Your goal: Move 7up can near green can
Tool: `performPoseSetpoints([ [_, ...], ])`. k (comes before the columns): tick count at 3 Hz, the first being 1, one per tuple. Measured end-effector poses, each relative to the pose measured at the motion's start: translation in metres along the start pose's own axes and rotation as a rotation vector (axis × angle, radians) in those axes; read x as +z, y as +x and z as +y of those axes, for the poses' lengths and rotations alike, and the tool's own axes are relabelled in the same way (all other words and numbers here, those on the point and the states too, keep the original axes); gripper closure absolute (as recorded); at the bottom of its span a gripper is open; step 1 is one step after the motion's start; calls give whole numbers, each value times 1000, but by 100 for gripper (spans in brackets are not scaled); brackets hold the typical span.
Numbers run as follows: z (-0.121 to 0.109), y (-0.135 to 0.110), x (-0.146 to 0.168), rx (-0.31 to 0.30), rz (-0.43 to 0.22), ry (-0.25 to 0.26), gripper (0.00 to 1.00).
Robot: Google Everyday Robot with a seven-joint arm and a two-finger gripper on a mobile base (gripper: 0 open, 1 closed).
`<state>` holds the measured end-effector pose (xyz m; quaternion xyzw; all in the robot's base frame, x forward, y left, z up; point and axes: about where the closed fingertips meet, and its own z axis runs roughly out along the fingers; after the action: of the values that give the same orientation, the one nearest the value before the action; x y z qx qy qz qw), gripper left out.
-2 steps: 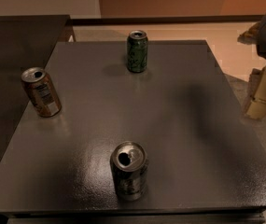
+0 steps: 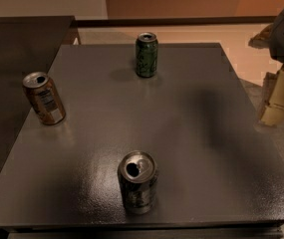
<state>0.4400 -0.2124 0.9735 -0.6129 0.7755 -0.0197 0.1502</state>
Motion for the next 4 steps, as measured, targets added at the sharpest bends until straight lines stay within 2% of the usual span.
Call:
performPoseSetpoints([
  [1, 21, -12, 9, -69, -38, -69, 0],
  [3, 95, -49, 29, -246, -248, -172, 0],
  [4, 124, -68, 48, -270, -321, -220, 0],
])
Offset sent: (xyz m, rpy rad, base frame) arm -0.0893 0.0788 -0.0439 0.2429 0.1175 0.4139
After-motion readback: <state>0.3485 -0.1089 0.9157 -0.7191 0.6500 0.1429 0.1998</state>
